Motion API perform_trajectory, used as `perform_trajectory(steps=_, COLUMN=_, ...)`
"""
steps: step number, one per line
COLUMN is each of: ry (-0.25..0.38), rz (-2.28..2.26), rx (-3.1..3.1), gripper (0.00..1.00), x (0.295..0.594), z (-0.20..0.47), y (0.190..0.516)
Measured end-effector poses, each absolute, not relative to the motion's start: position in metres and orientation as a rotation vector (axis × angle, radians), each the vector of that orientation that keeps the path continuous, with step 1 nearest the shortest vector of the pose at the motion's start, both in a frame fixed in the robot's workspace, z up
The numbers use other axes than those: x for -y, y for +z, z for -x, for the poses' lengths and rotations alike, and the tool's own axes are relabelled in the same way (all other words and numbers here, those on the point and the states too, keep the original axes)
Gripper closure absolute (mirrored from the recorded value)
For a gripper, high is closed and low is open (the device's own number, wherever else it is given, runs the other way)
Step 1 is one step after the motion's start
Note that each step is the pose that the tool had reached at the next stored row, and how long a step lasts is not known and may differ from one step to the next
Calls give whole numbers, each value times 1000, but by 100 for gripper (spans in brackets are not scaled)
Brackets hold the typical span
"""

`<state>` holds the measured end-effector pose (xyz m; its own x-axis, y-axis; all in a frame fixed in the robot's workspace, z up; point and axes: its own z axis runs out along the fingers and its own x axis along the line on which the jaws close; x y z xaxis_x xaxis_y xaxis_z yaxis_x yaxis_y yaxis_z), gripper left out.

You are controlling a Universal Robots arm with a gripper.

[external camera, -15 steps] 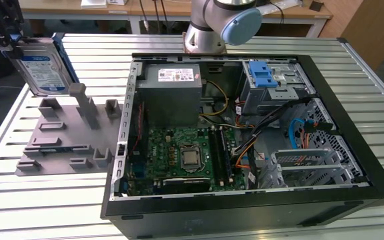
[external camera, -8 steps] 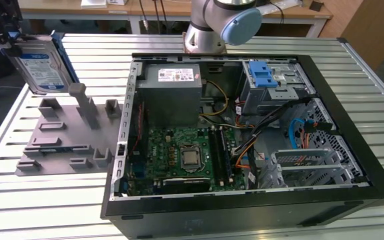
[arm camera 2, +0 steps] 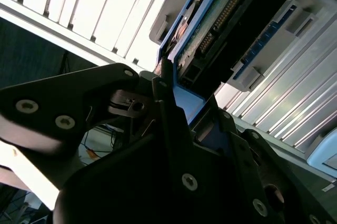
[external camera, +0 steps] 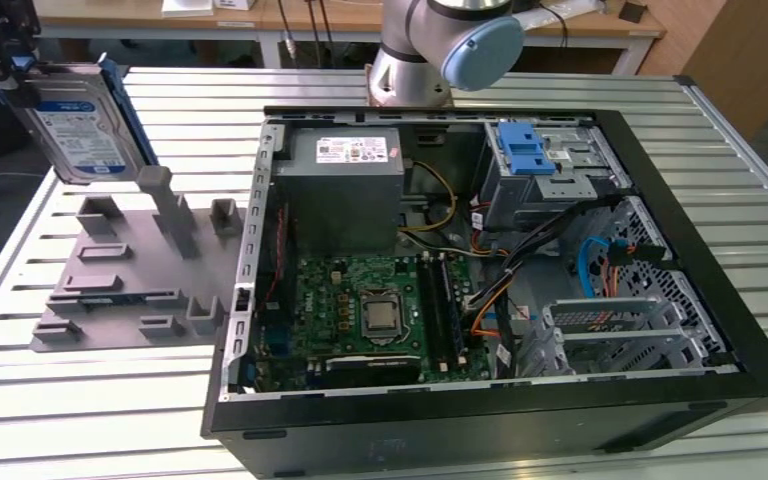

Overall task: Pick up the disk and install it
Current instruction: 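Pick up the disk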

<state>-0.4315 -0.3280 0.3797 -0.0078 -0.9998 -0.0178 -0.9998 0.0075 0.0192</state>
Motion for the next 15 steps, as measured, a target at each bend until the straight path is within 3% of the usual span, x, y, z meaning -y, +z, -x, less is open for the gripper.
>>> perform_trajectory(steps=15, ry=-41, rz=-2212, rx=2229, gripper=64, x=328, z=431, y=389)
